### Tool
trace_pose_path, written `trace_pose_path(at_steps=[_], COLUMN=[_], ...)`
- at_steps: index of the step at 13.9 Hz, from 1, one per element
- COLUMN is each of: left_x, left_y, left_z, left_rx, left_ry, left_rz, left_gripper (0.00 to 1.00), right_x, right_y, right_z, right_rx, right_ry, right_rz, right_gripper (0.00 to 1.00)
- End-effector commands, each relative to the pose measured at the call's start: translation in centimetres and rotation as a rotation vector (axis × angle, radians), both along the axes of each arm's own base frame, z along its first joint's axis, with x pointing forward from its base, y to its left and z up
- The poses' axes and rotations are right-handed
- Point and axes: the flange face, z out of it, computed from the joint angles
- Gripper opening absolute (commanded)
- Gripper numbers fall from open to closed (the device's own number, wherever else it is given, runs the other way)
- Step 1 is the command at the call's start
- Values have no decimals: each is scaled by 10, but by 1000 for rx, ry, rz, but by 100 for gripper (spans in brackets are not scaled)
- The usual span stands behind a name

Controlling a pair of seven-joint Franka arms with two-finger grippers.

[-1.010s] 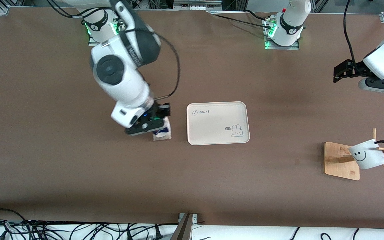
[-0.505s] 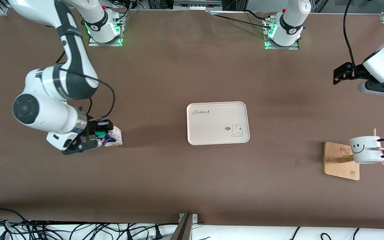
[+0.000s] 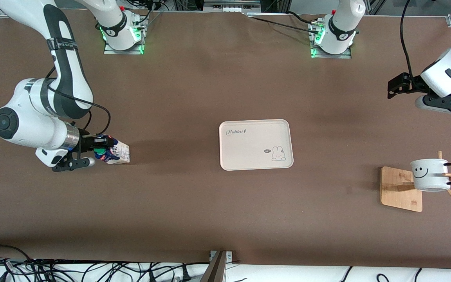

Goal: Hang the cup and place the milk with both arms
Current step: 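Lift the milk carton off the tray and carry it with the right gripper, then set the milk carton on the table and open the right gripper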

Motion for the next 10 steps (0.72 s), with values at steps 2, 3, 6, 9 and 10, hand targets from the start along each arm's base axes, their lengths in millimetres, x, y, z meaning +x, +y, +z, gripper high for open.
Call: trace_pose_path(at_steps=[2,3,6,9,10], left_x=[-16,-15,-16,-21,-29], left_y=[1,2,7,5,4], left_z=[9,9,9,9,9], left_rx=[-13,-13,-14,-7,-4], left_ry=[-4,-5,-5,-22,-51], left_rz=[10,11,20,23,18], left_gripper=[100,100,100,100,100], right_x=[-10,-10,-8,-2,4], right_y=[-1,-3,-4,-12,-25], right_z=[3,3,2,9,15], right_rx=[23,22,19,21,21], right_ry=[-8,-7,-5,-21,-36], right_rz=[-3,-5,-4,-16,-34], right_gripper=[70,100,100,100,100])
